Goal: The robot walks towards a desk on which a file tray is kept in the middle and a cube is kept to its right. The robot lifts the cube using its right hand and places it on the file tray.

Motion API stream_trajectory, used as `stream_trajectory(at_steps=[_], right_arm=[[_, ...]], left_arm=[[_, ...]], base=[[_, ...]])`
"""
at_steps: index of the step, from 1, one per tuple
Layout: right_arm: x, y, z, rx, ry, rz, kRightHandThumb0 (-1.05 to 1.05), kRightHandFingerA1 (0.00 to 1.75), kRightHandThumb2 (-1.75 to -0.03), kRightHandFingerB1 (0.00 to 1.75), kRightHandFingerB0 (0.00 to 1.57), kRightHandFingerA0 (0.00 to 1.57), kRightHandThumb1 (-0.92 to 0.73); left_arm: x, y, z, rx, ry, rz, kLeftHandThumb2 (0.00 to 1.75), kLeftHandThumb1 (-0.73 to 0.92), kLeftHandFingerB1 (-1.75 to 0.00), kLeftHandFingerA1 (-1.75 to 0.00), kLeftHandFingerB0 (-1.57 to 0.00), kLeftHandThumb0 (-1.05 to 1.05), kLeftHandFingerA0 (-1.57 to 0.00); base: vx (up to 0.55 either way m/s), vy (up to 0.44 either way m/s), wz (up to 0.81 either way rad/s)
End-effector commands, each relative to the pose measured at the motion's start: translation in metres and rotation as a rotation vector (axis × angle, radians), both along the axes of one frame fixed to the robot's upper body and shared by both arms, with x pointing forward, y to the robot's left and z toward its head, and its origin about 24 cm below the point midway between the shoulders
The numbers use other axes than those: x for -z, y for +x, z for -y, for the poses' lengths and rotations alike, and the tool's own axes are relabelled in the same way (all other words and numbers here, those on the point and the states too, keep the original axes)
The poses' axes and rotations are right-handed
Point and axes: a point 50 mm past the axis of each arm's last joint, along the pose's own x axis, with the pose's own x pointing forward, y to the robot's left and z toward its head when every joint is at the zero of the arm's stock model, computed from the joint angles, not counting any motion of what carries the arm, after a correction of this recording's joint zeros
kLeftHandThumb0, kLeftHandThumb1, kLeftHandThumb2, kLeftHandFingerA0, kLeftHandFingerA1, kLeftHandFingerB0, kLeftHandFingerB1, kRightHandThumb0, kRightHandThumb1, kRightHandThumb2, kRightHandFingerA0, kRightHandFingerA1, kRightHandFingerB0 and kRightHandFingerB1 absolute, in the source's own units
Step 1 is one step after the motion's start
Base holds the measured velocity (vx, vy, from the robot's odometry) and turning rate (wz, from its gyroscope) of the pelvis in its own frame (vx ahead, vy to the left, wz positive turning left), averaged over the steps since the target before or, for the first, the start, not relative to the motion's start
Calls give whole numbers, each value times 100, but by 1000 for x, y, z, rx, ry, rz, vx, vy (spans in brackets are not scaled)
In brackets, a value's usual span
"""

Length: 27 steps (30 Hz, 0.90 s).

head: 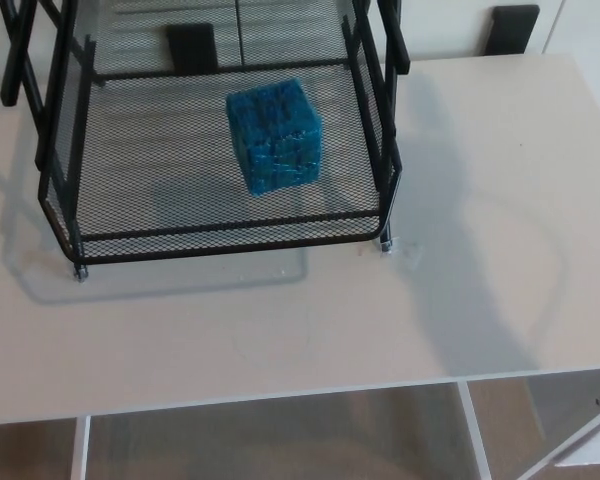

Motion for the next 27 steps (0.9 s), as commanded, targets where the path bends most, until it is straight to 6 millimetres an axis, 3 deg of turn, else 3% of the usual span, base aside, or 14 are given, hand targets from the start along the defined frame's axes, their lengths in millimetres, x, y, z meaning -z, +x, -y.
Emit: stream_trajectory(at_steps=[1,2,5,6,11,14,15,17,18,19,20,21,25,27], right_arm=[[145,-192,186,692,551,113,-65,58,-65,22,9,41,-79],[166,-202,187,746,526,131,-69,57,-92,36,7,26,-63],[204,-219,193,822,676,145,-62,49,-87,39,7,12,-59],[221,-225,194,869,726,156,-54,41,-63,26,15,17,-75],[318,-265,177,1067,863,85,-51,63,-83,37,7,51,-59],[328,-271,167,1094,861,-41,-50,62,-63,25,12,63,-75],[333,-273,165,1099,883,-94,-48,62,-67,18,7,59,-77],[345,-275,162,1157,915,-262,-54,50,-65,21,8,62,-75],[351,-279,160,1184,981,-272,-53,64,-80,36,6,62,-54],[353,-281,159,1209,1049,-252,-43,62,-60,29,17,67,-64],[358,-284,158,1272,1145,-240,-54,69,-77,42,19,68,-48],[359,-289,153,1261,1177,-242,-43,55,-57,32,31,56,-56],[362,-280,147,1210,1191,-453,-44,49,-58,33,40,36,-60],[379,-278,152,1130,1185,-550,-45,43,-60,27,15,30,-64]], left_arm=[[-6,-1,-9,-28,9,38,151,47,-93,-113,-48,-105,-83],[-6,-1,-10,-39,7,43,151,46,-92,-112,-48,-105,-80],[-7,-1,-10,-48,1,48,153,48,-90,-110,-42,-105,-74],[-7,-1,-10,-59,-8,51,144,44,-100,-107,-58,-105,-69],[-7,-5,-12,-51,-5,36,155,54,-87,-107,-37,-105,-71],[-8,-6,-13,-46,-2,32,153,52,-85,-104,-35,-105,-68],[-8,-5,-14,-51,0,37,141,47,-99,-105,-61,-105,-71],[-11,0,-17,-51,18,47,149,56,-87,-109,-47,-88,-84],[-11,2,-17,-48,30,46,143,48,-97,-106,-64,-98,-77],[-11,2,-16,-60,21,51,143,47,-98,-107,-62,-98,-76],[-10,2,-16,-90,9,60,149,56,-90,-113,-48,-86,-89],[-10,2,-16,-88,8,60,150,55,-88,-109,-43,-89,-81],[-11,3,-16,-53,18,55,143,47,-96,-104,-59,-104,-72],[-10,2,-16,-56,19,54,141,47,-99,-105,-61,-105,-72]], base=[[0,0,0],[0,0,0],[0,0,0],[0,0,0],[0,0,0],[0,0,0],[0,0,0],[0,0,0],[0,0,0],[0,0,0],[0,0,0],[0,0,0],[0,0,0],[0,0,0]])
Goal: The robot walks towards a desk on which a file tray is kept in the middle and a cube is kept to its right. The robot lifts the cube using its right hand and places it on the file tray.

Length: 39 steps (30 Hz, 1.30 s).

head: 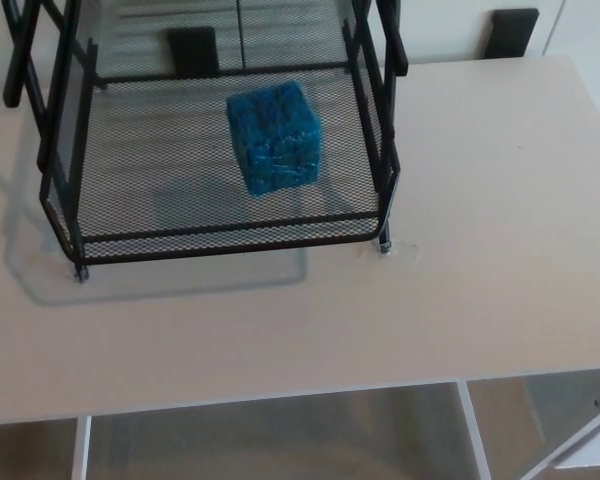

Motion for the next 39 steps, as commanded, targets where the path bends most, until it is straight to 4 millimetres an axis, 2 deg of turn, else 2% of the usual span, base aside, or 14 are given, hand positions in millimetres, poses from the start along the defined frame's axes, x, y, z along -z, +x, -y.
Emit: stream_trajectory(at_steps=[1,5,6,7,8,18,19,20,21,22,23,25,31,39], right_arm=[[73,-80,1,359,334,-125,-45,43,-60,27,15,30,-64],[72,-76,-2,257,323,-150,-41,43,-59,29,16,35,-63],[69,-74,-4,184,330,-199,-34,59,-94,47,2,27,-45],[69,-73,-5,162,337,-214,-34,59,-94,47,2,27,-45],[71,-74,-7,154,355,-210,-44,43,-59,29,15,28,-62],[75,-70,-14,-23,300,-354,-48,43,-59,29,15,31,-65],[78,-71,-14,-15,296,-355,-37,57,-95,45,0,25,-48],[81,-71,-14,0,304,-345,-44,41,-60,28,16,31,-66],[81,-71,-14,5,308,-339,-44,41,-60,28,16,31,-66],[82,-72,-14,14,317,-335,-34,57,-94,45,1,25,-47],[84,-72,-15,15,317,-339,-44,38,-61,28,15,31,-67],[86,-72,-15,17,322,-340,-44,37,-61,28,15,31,-66],[86,-73,-14,34,352,-320,-43,38,-60,28,16,29,-65],[87,-72,-13,16,328,-338,-45,36,-60,28,15,31,-66]], left_arm=[[-9,-1,-14,-34,15,35,141,47,-99,-105,-61,-105,-72],[-9,1,-13,-40,21,40,152,50,-93,-121,-50,-104,-100],[-9,2,-13,-39,20,42,142,45,-100,-107,-63,-105,-76],[-9,2,-13,-35,22,39,142,45,-100,-107,-63,-105,-76],[-9,2,-14,-42,15,41,143,44,-97,-105,-57,-104,-71],[-9,2,-14,-48,17,40,147,42,-88,-112,-40,-105,-81],[-10,2,-14,-43,15,42,149,45,-88,-111,-39,-105,-79],[-9,1,-14,-32,16,42,139,44,-98,-105,-60,-104,-73],[-9,1,-14,-27,17,41,139,44,-98,-105,-60,-104,-73],[-9,1,-14,-35,16,42,148,45,-88,-111,-41,-105,-83],[-9,2,-14,-46,15,43,150,47,-87,-112,-39,-105,-83],[-10,3,-15,-47,15,44,141,42,-98,-106,-60,-104,-71],[-9,1,-15,-80,4,52,148,44,-88,-111,-38,-105,-78],[-9,3,-14,-29,23,28,141,43,-97,-105,-60,-104,-72]], base=[[0,0,0],[0,0,0],[0,0,0],[0,0,0],[0,0,0],[0,0,0],[0,0,0],[0,0,0],[0,0,0],[0,0,0],[0,0,0],[0,0,0],[0,0,0],[0,0,0]])
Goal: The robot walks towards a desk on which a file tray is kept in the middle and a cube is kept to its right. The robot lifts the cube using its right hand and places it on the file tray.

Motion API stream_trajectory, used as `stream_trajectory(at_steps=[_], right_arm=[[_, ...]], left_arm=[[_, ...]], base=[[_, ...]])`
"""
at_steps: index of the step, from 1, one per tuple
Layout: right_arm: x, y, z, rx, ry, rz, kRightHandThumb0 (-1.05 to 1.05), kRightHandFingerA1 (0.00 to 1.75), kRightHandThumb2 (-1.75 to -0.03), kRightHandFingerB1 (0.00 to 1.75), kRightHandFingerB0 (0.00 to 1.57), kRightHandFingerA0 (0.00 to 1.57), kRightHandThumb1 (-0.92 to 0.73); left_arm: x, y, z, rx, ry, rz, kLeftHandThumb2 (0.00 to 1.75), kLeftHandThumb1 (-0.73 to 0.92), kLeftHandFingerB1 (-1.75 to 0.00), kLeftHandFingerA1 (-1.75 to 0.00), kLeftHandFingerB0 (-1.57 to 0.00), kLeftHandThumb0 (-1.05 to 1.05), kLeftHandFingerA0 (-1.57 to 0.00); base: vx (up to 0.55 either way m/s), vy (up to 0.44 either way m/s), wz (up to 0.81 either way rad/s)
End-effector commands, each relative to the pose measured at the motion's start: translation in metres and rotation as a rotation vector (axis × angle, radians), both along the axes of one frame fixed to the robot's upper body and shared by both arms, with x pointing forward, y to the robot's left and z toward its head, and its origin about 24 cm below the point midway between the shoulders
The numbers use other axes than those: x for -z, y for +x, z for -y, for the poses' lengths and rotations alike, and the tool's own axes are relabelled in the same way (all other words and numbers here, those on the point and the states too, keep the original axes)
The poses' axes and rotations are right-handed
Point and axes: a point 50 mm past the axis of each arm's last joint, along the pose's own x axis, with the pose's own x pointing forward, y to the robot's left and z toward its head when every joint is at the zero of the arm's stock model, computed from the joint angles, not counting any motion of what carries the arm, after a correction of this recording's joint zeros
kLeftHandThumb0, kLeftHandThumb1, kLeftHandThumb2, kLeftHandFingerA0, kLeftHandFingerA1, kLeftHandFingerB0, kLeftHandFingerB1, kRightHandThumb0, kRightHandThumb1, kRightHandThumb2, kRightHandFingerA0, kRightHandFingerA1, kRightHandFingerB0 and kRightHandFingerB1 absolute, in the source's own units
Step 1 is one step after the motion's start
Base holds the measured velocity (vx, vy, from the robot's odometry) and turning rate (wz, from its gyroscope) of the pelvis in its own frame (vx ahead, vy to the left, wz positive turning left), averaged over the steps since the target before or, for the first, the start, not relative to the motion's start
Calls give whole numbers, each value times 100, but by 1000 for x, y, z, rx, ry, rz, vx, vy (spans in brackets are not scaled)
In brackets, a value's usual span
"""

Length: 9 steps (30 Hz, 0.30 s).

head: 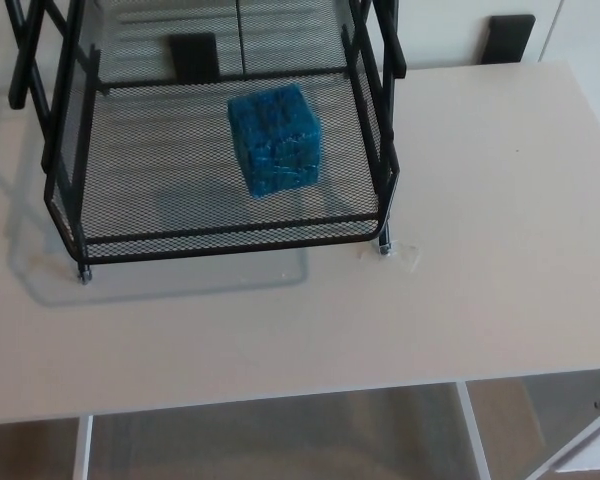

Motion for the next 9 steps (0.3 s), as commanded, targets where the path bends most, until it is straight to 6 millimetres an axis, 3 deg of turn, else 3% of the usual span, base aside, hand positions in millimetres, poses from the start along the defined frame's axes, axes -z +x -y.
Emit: stream_trajectory(at_steps=[1,2,3,4,7,8,9], right_arm=[[-10,5,9,26,-53,54,-45,39,-60,29,17,33,-66],[-9,5,9,36,-56,52,-44,39,-60,29,17,36,-65],[-9,5,9,37,-53,56,-34,57,-94,46,3,25,-47],[-9,6,9,45,-50,57,-42,38,-60,29,17,31,-66],[-8,5,10,51,-49,52,-44,40,-60,30,18,35,-64],[-9,6,10,55,-49,53,-45,39,-60,30,18,35,-64],[-10,5,10,63,-43,65,-45,39,-60,30,19,34,-64]], left_arm=[[-5,1,-7,-7,11,15,140,41,-97,-107,-59,-101,-76],[-5,1,-7,-5,12,17,141,41,-99,-107,-61,-103,-75],[-5,1,-7,1,9,18,141,41,-99,-107,-61,-104,-75],[-5,1,-7,6,11,16,142,42,-98,-106,-60,-103,-74],[-5,1,-7,18,18,6,140,43,-98,-105,-60,-104,-73],[-5,2,-6,5,15,12,151,48,-86,-111,-36,-105,-79],[-4,2,-6,-4,16,18,140,41,-98,-106,-61,-103,-74]], base=[[0,0,0],[0,0,0],[0,0,0],[0,0,0],[0,0,0],[0,0,0],[0,0,0]])
